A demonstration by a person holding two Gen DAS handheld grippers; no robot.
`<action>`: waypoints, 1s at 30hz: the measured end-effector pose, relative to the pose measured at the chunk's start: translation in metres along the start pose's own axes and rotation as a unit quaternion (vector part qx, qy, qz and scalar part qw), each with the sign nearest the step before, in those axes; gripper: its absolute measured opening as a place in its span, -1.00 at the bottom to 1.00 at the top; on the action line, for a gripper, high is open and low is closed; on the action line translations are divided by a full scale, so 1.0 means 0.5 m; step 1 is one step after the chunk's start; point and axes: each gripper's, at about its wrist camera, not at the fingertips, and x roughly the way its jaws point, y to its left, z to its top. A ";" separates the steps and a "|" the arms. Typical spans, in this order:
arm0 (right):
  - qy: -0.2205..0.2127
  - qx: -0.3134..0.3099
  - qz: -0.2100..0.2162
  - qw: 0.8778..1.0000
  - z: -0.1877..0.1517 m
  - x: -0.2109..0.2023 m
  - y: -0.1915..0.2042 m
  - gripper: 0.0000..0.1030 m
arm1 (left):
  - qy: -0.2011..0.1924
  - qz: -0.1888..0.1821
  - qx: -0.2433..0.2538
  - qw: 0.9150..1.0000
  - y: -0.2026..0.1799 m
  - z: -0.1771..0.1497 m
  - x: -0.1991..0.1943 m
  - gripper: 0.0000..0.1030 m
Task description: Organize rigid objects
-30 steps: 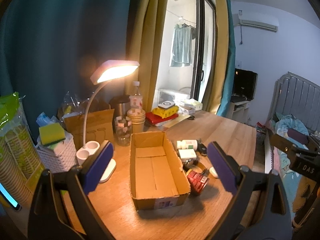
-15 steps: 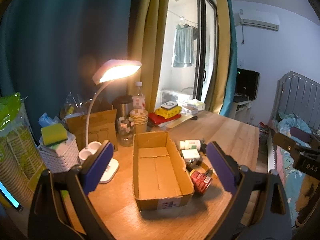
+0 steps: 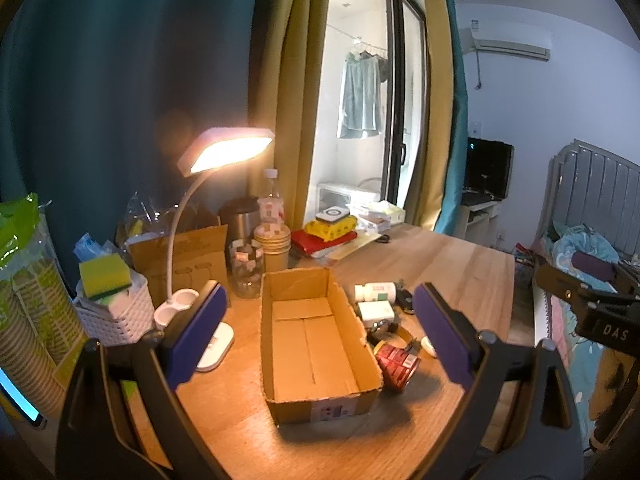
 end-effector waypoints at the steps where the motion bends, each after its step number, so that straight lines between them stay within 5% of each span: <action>1: 0.000 0.000 0.000 1.000 0.001 0.000 0.000 0.76 | 0.001 0.000 -0.001 1.000 0.000 0.000 0.000 0.85; 30: 0.019 0.003 -0.001 1.000 -0.018 0.032 -0.005 0.76 | 0.032 0.010 -0.005 0.999 0.022 -0.016 0.041 0.85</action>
